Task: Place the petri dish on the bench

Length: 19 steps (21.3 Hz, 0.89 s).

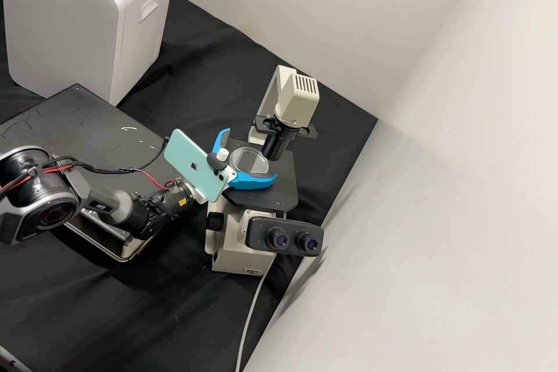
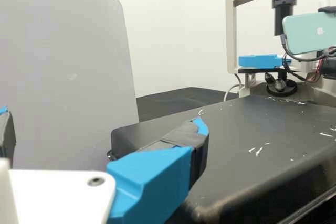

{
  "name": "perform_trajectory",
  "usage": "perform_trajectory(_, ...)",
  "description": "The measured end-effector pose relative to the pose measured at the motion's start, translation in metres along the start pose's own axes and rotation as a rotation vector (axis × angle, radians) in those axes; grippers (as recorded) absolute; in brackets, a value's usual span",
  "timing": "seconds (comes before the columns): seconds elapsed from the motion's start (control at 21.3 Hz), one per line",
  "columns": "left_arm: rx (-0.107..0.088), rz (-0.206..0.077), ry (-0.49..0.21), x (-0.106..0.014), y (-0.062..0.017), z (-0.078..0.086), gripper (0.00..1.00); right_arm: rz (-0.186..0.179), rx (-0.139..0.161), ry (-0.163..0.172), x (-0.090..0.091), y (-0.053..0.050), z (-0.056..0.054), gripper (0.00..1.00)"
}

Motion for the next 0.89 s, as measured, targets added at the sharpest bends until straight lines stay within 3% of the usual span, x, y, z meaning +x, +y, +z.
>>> perform_trajectory(0.09, 0.000, 0.000, 0.000, 0.0000, 0.0000, 0.0000, 1.00, -0.008, 0.019, 0.009, 0.0000, -0.0008, -0.0008, 0.00)
perform_trajectory(0.28, -0.001, -0.001, -0.002, -0.0001, -0.0001, 0.0006, 1.00, -0.016, 0.026, 0.014, 0.0000, -0.0014, -0.0013, 0.00)
perform_trajectory(0.89, -0.002, -0.001, -0.006, -0.0001, -0.0002, 0.0013, 1.00, -0.015, 0.034, 0.015, 0.0000, -0.0014, -0.0014, 0.00)
